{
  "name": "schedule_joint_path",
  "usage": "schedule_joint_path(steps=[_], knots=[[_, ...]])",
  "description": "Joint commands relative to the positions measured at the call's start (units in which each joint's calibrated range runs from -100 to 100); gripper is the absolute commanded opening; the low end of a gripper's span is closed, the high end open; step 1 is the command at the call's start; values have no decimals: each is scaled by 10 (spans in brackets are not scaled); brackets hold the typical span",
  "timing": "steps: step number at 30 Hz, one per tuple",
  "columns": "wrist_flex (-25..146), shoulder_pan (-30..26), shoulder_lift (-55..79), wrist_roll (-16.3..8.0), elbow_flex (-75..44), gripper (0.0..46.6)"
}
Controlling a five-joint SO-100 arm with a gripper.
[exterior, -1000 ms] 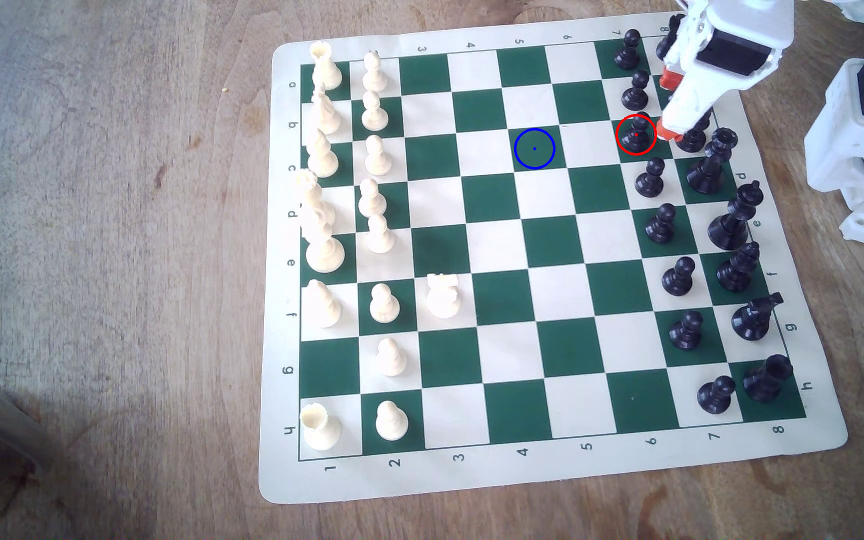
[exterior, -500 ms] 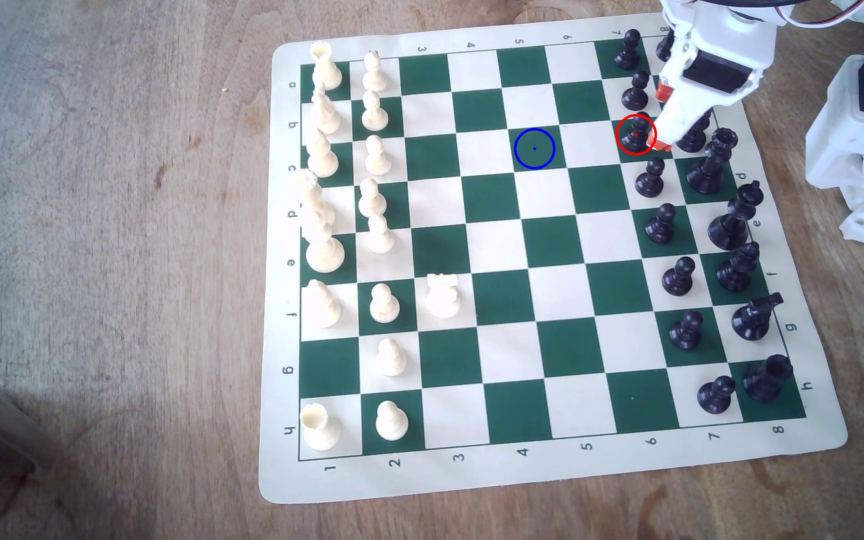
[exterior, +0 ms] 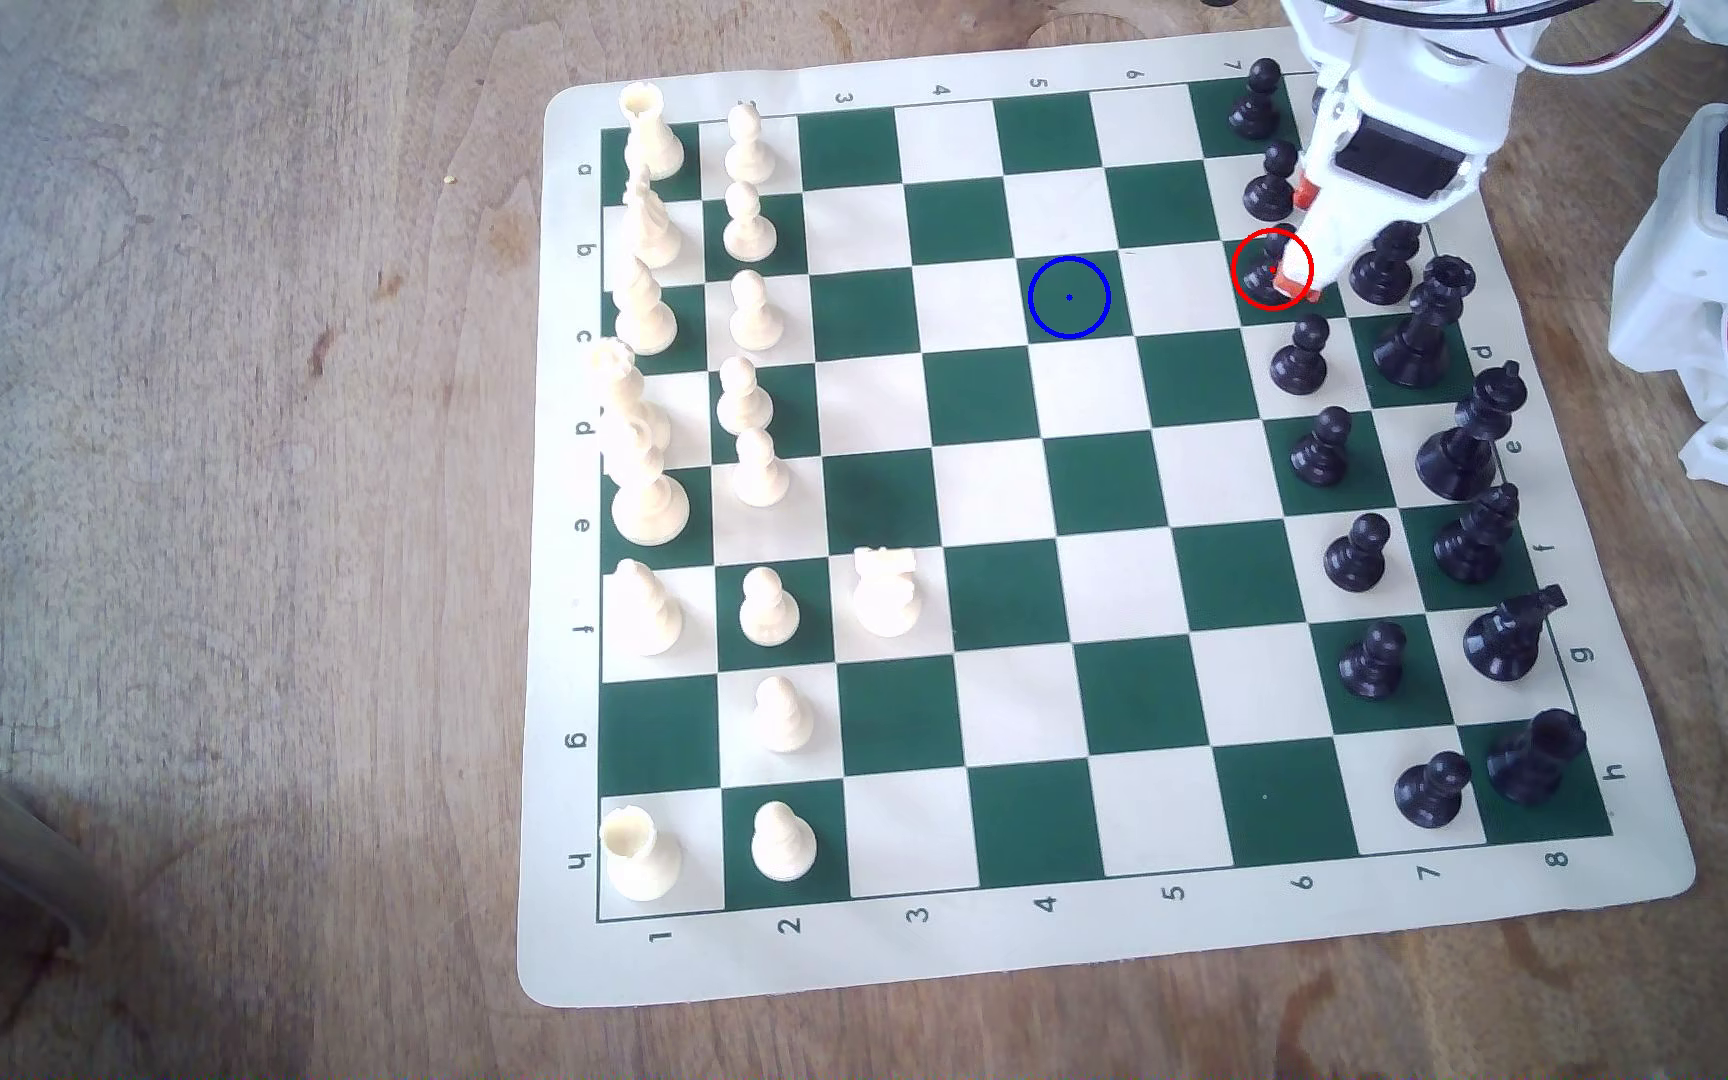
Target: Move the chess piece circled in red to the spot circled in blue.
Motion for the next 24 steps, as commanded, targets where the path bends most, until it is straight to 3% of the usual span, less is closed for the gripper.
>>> schedule_joint_path(steps=[1, 16, 24], knots=[[-26, 2, -8, 1, 9, 168], [-90, 13, 33, 5, 31, 161], [-104, 23, 51, 10, 31, 128]])
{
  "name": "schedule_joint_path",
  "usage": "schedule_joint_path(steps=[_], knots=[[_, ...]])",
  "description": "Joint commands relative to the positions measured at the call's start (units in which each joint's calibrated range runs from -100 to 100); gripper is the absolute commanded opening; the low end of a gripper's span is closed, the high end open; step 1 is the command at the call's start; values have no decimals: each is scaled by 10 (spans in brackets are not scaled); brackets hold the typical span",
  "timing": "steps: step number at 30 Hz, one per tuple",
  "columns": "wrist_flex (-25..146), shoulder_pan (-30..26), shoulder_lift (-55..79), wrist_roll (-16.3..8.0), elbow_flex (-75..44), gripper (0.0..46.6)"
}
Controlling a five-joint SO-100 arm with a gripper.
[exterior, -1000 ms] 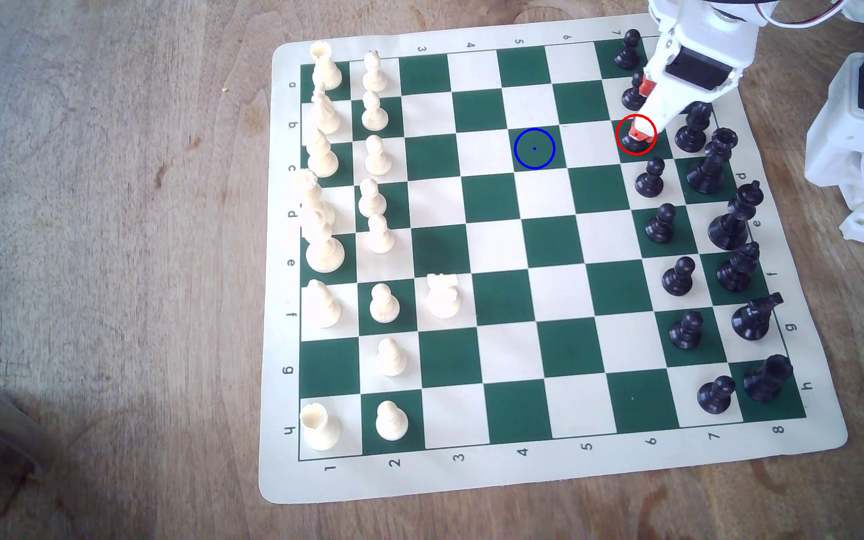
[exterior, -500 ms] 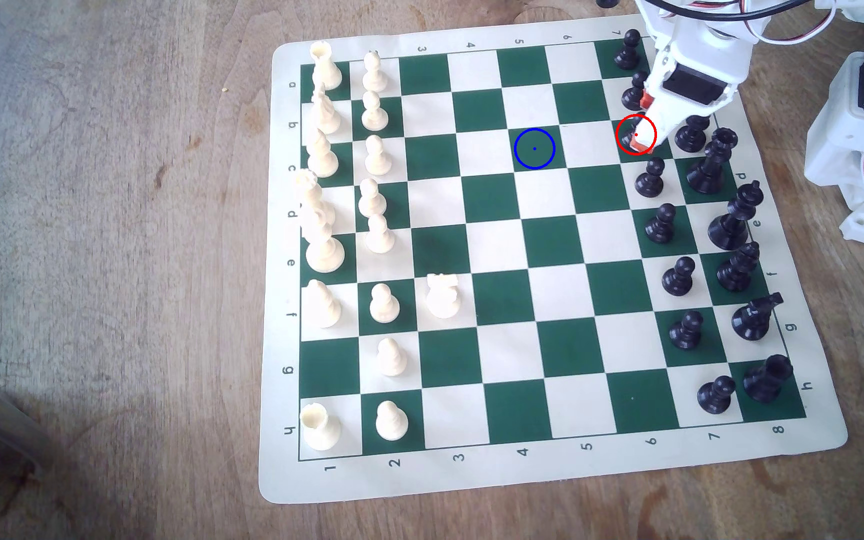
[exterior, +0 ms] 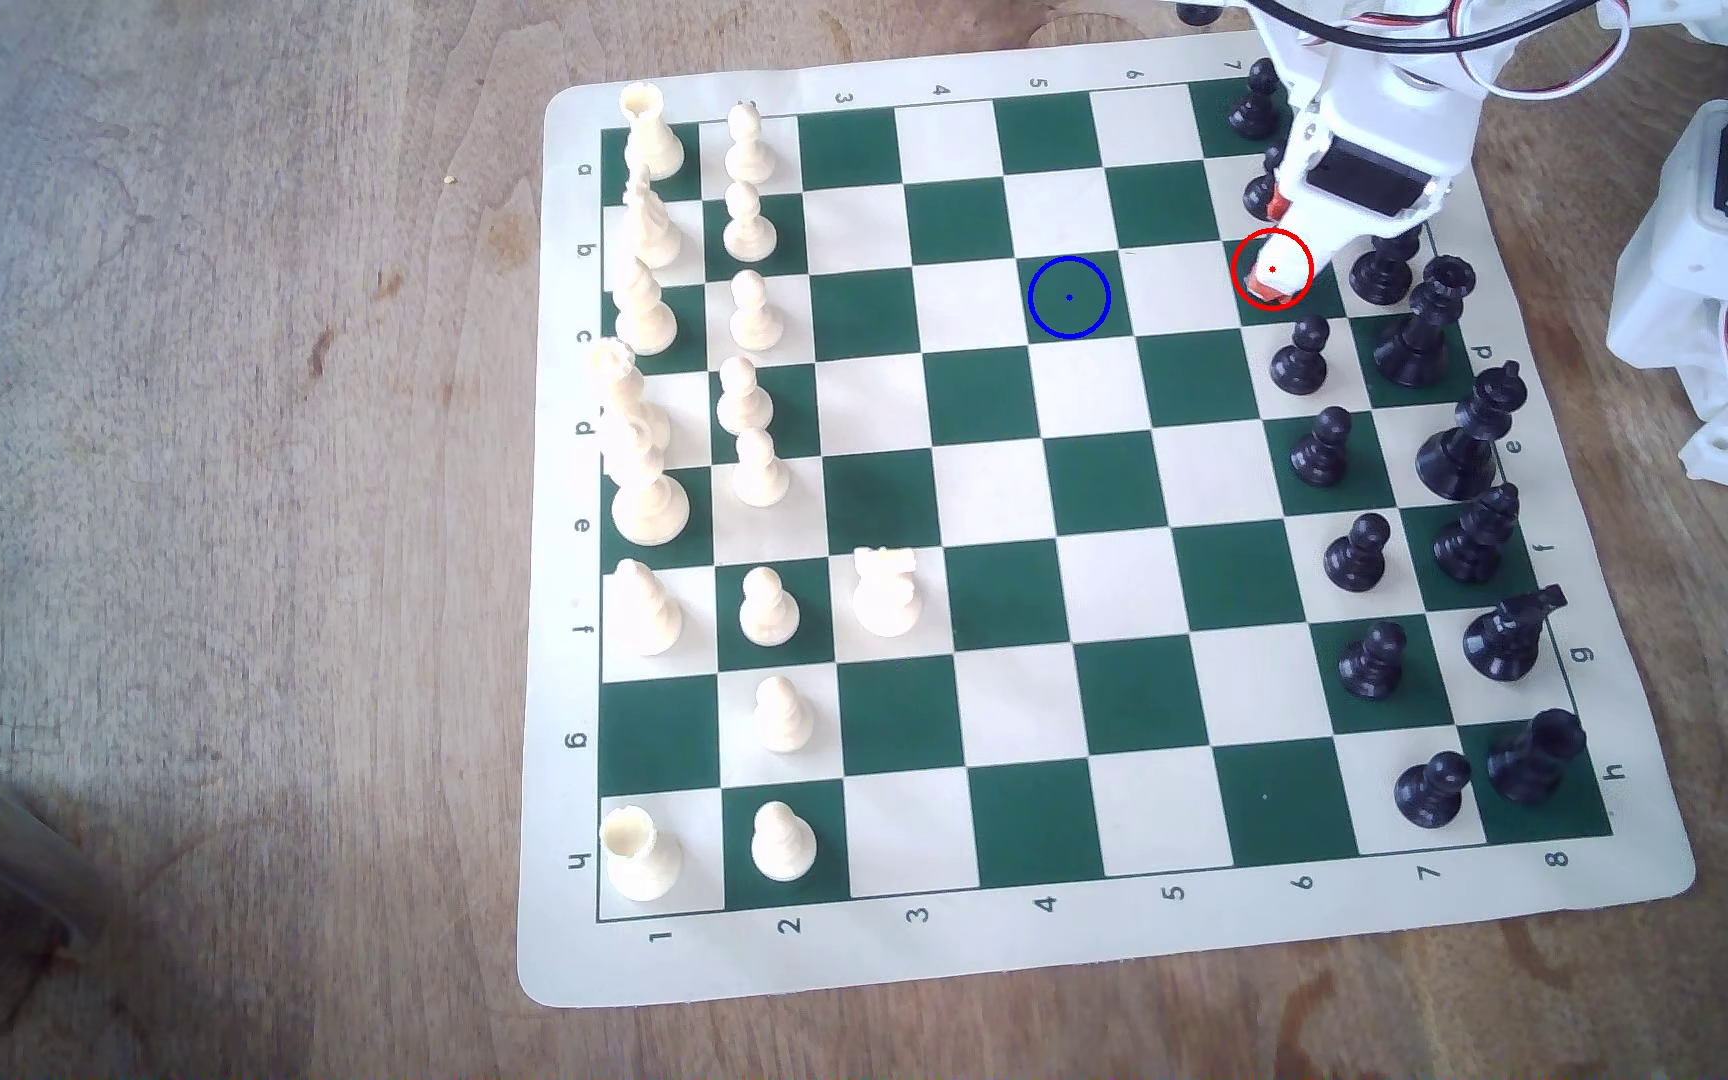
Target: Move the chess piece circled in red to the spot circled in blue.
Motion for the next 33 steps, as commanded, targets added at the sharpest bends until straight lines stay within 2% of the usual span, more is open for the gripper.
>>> schedule_joint_path(steps=[1, 4, 7, 15, 20, 28, 33], knots=[[-6, 3, -1, 1, -7, 109], [-10, 3, -1, 0, -7, 28], [-11, 3, -1, -1, -7, 3], [-10, -3, -11, -3, -10, 3], [63, -8, -36, -8, -81, 3], [131, -79, -38, -46, -202, 3], [126, -97, -2, -52, -241, 3]])
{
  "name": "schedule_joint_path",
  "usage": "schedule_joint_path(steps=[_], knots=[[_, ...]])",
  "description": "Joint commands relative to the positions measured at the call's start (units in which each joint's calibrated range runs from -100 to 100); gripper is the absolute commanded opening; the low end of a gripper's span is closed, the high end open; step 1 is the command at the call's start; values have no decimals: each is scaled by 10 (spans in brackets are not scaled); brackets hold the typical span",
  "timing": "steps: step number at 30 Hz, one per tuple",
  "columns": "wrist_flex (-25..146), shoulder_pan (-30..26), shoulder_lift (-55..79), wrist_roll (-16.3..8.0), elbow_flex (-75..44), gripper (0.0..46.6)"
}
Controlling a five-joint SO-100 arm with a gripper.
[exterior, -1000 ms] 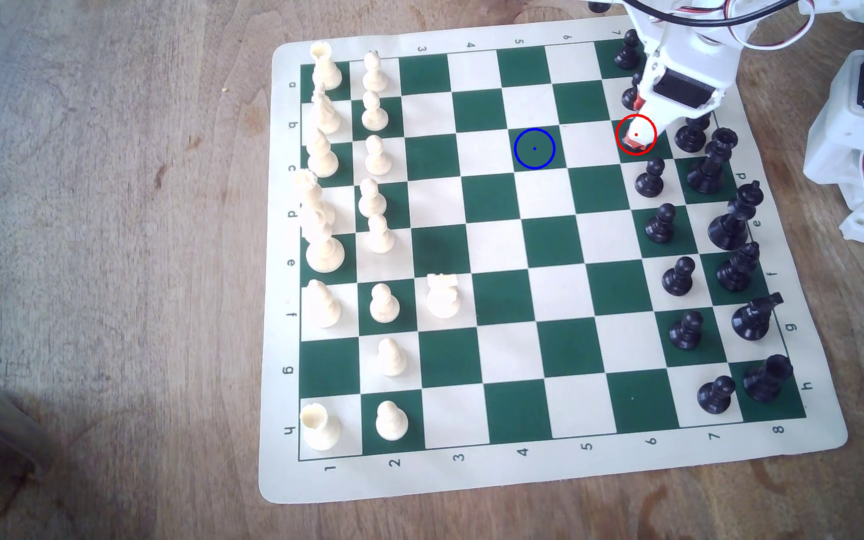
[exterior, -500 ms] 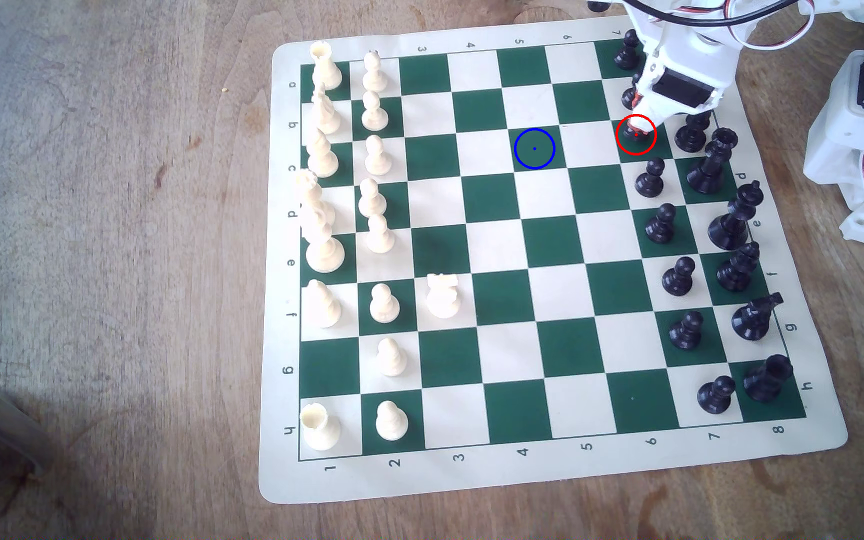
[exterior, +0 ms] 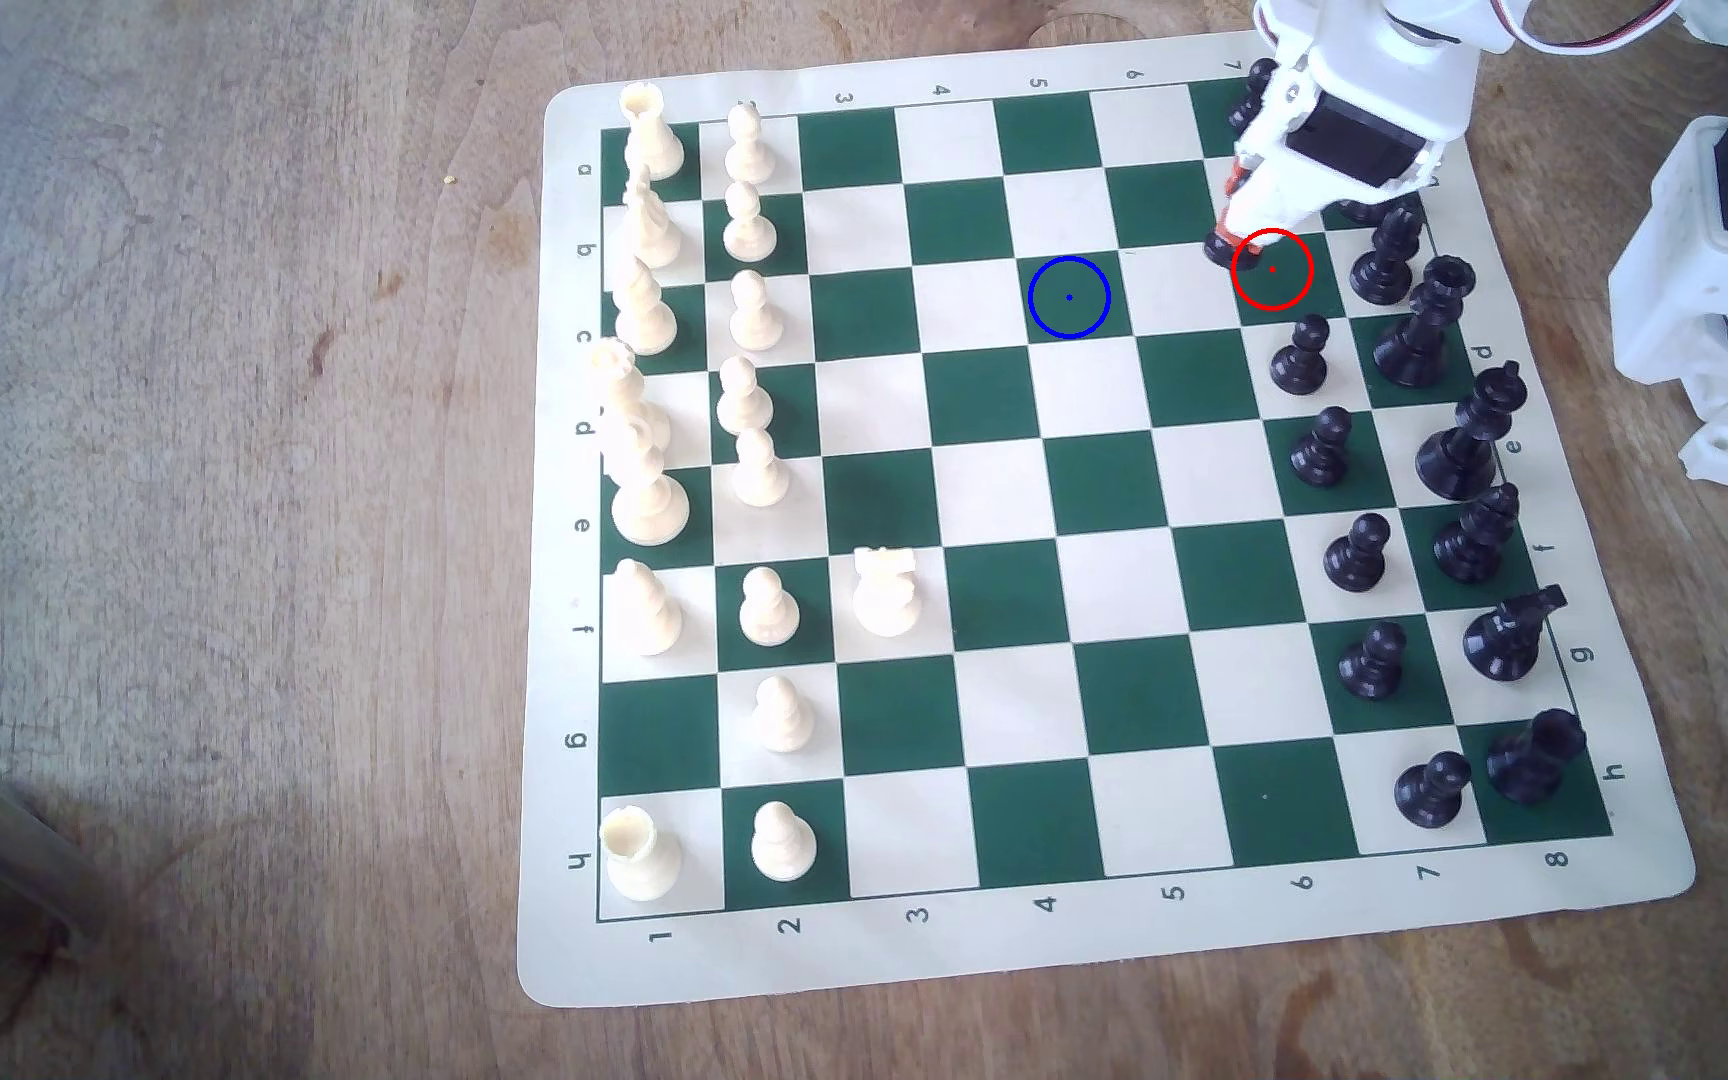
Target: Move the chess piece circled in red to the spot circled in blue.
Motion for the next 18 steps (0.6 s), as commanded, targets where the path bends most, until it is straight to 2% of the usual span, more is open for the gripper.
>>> schedule_joint_path(steps=[1, 10, 18], knots=[[-13, -5, 26, -3, -72, 3], [-91, 2, 142, 1, -112, 3], [-91, 9, 207, 6, -176, 3]])
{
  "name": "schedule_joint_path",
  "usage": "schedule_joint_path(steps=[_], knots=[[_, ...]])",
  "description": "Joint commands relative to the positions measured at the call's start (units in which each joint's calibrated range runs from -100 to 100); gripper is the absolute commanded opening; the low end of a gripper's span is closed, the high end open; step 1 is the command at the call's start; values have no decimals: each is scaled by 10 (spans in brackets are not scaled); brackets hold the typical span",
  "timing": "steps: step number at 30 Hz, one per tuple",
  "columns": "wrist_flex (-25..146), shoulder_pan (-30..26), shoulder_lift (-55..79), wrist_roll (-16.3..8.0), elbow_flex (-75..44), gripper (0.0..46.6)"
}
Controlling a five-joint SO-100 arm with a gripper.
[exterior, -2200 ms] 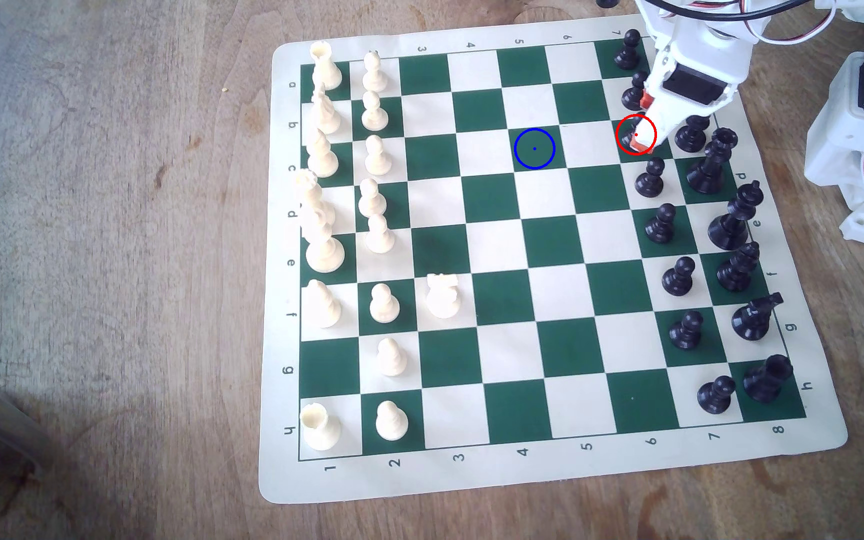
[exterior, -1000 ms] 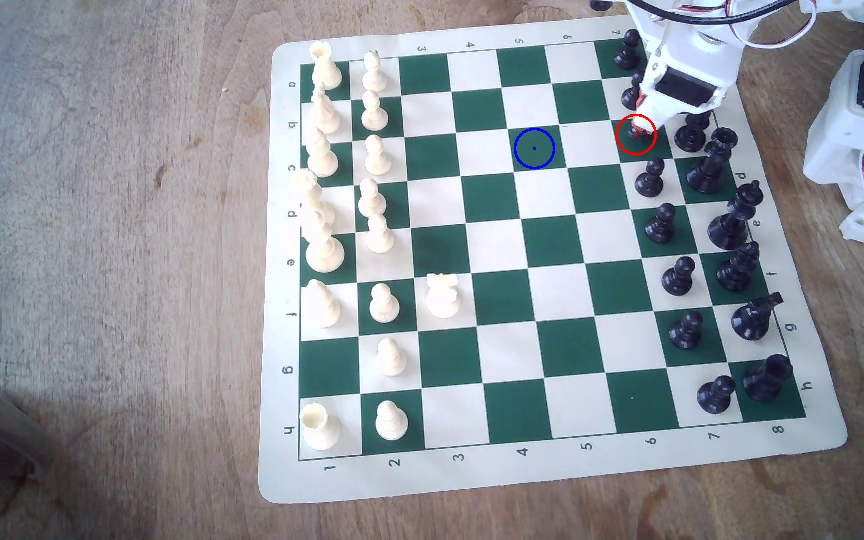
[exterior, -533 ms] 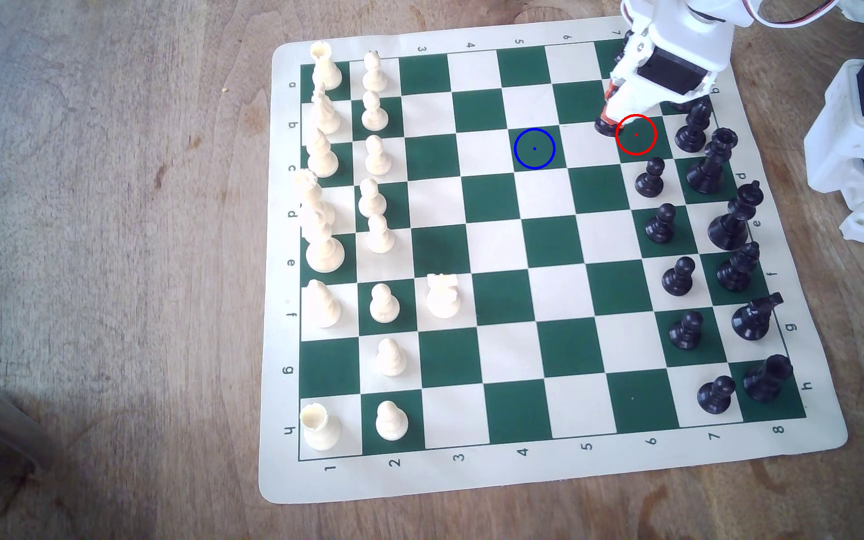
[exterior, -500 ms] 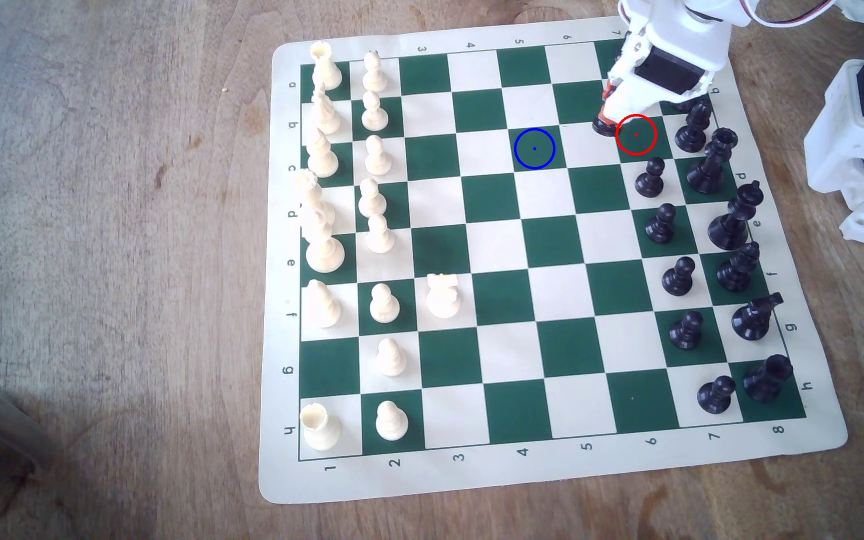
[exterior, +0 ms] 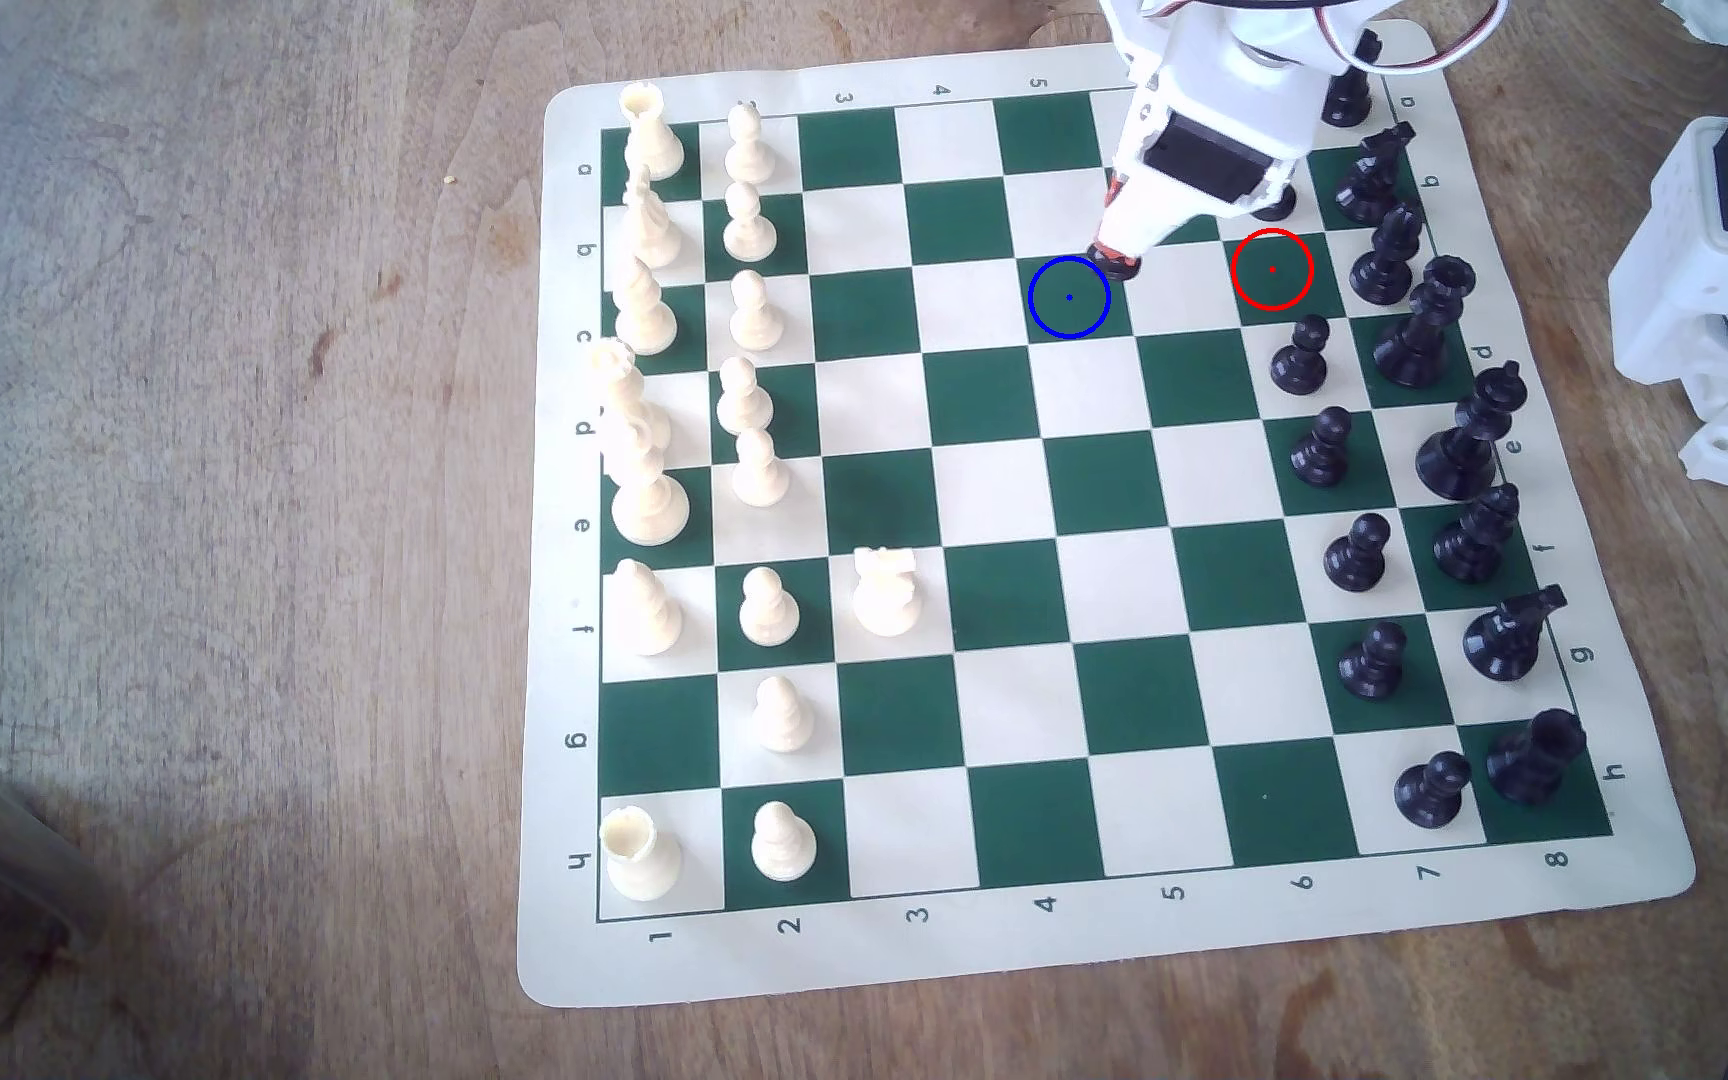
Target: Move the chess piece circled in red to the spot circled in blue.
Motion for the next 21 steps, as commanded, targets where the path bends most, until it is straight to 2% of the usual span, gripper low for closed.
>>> schedule_joint_path(steps=[1, 21], knots=[[-7, 4, 20, 4, -67, 3], [-31, 17, 129, 12, -100, 3]])
